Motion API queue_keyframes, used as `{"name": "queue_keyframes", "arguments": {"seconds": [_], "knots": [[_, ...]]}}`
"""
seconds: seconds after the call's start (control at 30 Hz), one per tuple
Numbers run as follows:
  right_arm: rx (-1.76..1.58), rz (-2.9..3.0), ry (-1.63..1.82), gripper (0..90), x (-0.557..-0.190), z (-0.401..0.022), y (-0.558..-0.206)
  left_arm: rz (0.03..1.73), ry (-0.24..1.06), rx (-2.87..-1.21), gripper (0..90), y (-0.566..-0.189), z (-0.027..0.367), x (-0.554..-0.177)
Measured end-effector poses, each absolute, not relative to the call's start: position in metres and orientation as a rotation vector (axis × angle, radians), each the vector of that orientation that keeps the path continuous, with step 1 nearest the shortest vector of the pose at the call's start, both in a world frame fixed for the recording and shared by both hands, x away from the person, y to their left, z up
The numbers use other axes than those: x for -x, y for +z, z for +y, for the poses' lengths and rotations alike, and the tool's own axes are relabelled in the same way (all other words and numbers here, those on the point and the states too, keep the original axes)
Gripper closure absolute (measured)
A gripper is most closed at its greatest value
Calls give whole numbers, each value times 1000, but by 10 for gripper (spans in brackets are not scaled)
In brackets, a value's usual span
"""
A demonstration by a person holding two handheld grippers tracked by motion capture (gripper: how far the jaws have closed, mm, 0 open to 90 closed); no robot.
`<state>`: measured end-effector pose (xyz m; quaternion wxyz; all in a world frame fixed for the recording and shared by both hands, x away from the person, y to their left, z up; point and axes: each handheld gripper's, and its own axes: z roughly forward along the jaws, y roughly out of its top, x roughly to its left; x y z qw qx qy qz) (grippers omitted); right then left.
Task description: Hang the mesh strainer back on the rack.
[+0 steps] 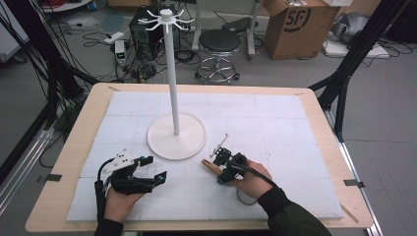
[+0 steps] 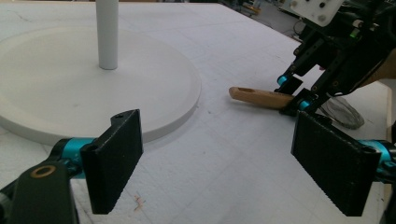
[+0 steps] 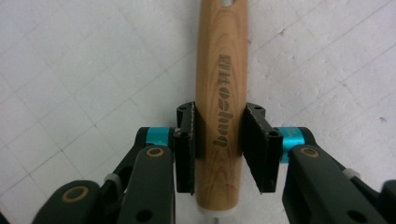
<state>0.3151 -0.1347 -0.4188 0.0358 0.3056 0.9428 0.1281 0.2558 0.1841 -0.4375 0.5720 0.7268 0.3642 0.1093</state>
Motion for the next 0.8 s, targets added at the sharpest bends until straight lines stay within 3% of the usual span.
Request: {"name": "queue_keyframes", "arguments": {"seconds": [0.8], "knots": [[-881, 2690, 919, 684, -301, -172, -415, 861, 268, -1703, 173, -438, 186, -256]]}}
